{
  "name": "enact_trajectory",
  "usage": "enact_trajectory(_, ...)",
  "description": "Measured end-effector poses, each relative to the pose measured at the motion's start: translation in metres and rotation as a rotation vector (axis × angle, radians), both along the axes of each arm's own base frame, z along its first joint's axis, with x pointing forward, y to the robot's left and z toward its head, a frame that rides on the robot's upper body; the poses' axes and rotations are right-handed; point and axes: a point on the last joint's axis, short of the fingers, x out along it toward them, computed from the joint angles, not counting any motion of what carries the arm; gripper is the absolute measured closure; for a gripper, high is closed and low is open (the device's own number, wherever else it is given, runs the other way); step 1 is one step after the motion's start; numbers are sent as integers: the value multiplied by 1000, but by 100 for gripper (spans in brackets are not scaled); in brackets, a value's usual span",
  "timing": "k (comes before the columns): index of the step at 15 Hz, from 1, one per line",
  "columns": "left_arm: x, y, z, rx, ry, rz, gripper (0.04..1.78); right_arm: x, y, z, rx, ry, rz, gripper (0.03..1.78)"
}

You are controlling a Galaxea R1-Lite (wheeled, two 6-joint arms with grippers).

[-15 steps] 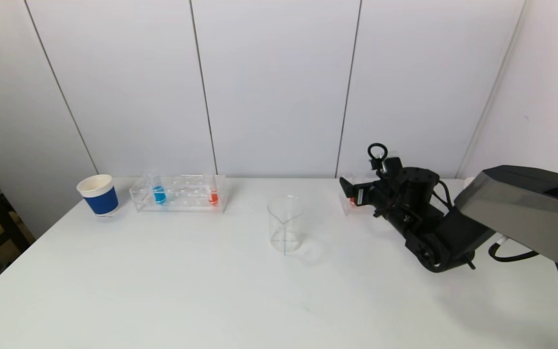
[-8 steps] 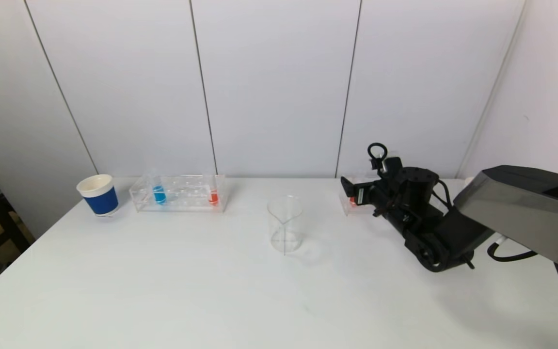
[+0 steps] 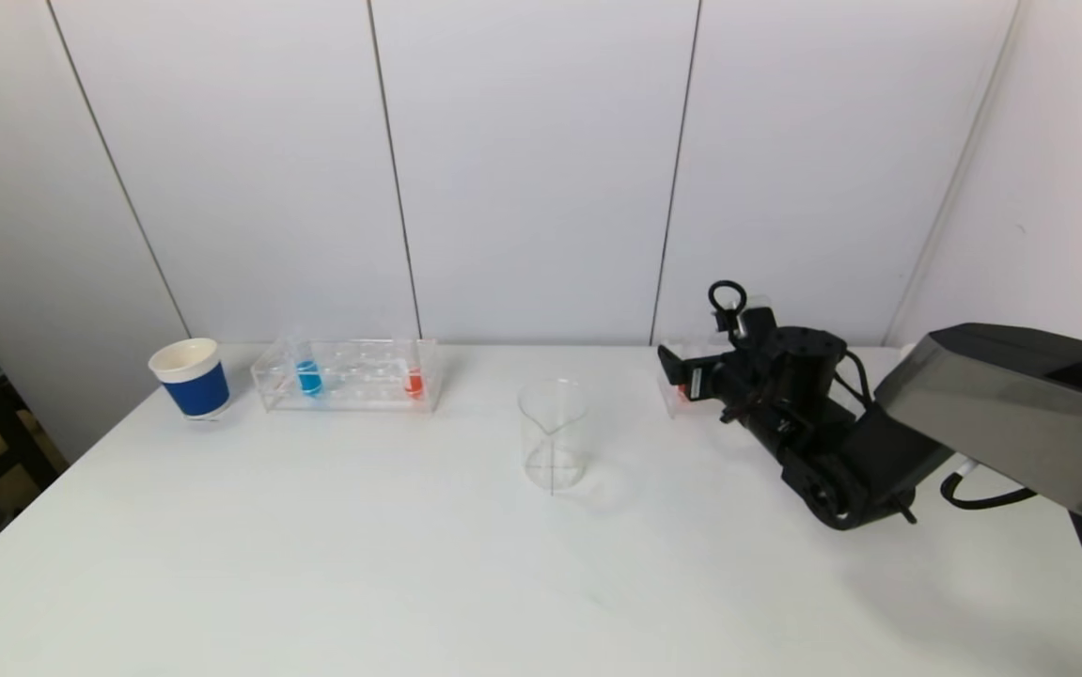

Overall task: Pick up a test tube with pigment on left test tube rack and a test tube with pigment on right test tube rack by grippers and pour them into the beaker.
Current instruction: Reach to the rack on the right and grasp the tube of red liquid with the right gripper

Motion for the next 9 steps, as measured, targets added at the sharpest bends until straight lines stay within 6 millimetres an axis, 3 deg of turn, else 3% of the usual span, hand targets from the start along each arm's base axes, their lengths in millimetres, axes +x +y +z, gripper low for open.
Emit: enact_trajectory(9,0,0,0,0,0,0,6,1,5,3,-4,-8,11,4)
